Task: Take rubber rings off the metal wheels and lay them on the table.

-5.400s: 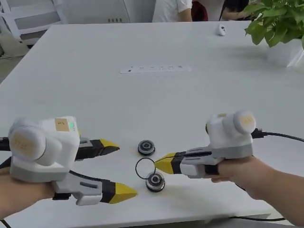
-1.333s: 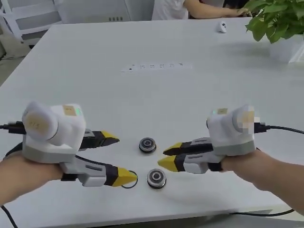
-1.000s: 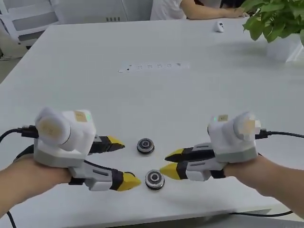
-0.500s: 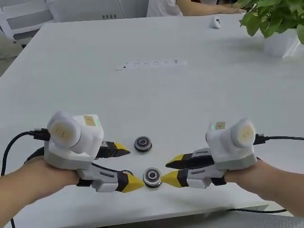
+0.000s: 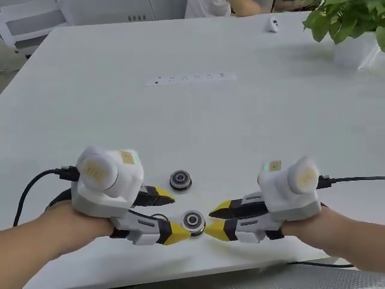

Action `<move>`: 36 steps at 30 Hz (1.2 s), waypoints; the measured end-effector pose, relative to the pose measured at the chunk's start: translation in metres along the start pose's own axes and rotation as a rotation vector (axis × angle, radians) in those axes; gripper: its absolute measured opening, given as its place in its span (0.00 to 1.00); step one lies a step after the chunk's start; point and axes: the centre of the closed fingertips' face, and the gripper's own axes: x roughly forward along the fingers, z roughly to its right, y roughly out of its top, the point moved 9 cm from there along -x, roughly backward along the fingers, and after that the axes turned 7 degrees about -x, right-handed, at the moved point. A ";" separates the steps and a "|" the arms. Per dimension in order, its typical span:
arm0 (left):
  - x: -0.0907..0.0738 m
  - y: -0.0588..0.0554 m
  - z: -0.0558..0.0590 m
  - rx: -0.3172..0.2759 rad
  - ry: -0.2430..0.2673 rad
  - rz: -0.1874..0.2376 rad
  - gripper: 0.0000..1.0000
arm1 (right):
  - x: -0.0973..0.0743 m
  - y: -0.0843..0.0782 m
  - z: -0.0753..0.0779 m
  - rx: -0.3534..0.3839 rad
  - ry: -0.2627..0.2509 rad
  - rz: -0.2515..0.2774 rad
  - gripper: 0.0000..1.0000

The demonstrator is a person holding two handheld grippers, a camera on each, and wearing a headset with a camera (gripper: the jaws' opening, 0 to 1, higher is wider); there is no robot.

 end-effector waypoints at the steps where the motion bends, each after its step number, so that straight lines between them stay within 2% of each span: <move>1: 0.000 0.000 0.000 0.000 -0.001 0.000 0.44 | 0.000 0.000 0.000 0.001 0.000 0.000 0.18; 20: 0.019 0.001 0.005 0.011 -0.021 -0.013 0.26 | 0.007 -0.001 -0.003 -0.012 0.005 0.013 0.15; 28: 0.021 0.000 0.004 0.013 -0.018 -0.020 0.22 | 0.007 -0.002 -0.004 -0.013 -0.001 0.018 0.15; 34: 0.022 0.000 0.003 0.040 -0.002 -0.020 0.18 | 0.007 -0.001 -0.004 -0.015 -0.005 0.017 0.14; 36: 0.023 0.001 0.004 0.078 0.008 -0.020 0.18 | 0.008 -0.001 -0.005 -0.018 -0.005 0.018 0.14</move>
